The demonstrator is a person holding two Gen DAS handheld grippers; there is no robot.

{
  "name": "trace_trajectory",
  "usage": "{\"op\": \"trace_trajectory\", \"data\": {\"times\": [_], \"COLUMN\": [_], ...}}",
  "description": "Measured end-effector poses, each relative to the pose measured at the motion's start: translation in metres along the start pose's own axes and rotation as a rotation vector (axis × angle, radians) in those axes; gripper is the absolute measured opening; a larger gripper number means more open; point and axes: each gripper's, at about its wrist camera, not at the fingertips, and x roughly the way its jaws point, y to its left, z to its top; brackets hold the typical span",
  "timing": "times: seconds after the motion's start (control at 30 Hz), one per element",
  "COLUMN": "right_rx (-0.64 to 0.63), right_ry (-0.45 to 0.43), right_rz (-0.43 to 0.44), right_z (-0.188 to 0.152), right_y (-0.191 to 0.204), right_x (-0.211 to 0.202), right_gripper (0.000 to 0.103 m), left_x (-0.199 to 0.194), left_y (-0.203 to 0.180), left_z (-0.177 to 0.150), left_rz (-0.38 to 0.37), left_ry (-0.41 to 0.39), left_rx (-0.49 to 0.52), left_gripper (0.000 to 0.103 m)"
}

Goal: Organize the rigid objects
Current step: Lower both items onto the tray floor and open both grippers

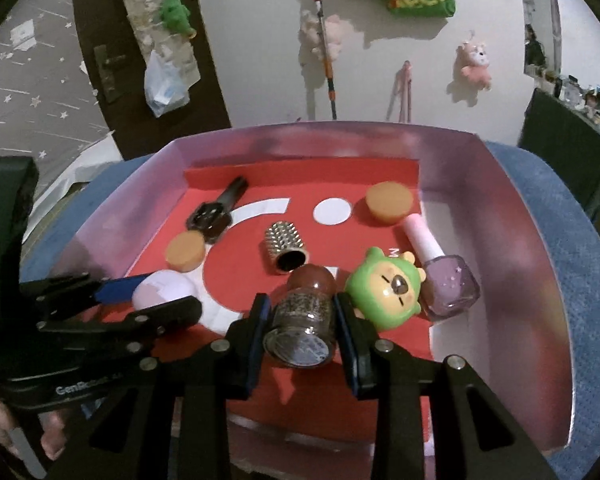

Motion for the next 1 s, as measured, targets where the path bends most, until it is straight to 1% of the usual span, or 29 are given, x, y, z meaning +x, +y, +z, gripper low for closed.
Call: {"op": "trace_trajectory", "data": {"times": [0.1,0.13,0.27,0.47,1.0], "right_rx": [0.019,0.030,0.035,0.049,0.071], "right_ry": [0.045,0.047,0.012,0.034,0.038], "right_rz": [0.034,0.041,0.015,0.023,0.042], "right_z": [-0.004,-0.005,-0.002,-0.003,-0.002], "right_y": [0.000,-0.002,-0.003,-0.007,-0.007], "right_x": [0.010,0.013,0.011,0.012,0.013], "right_gripper": [0.035,0.035,0.035,0.035,0.035], "left_x": [0.001,0.001,0.003,0.004,0.006], "left_y": [0.000,-0.001,-0.002,-0.003,-0.002], "left_z": [0.001,0.002,0.004,0.004,0.006], "left_rz": [0.008,0.011,0.021,0.022,0.016], "left_ry": [-0.001,-0.002,-0.002,-0.004,-0.004], "left_rx": [0.003,0.004,0.010,0.011,-0.004], "left_gripper": [0.051,0.051,0.051,0.051,0.052]}}
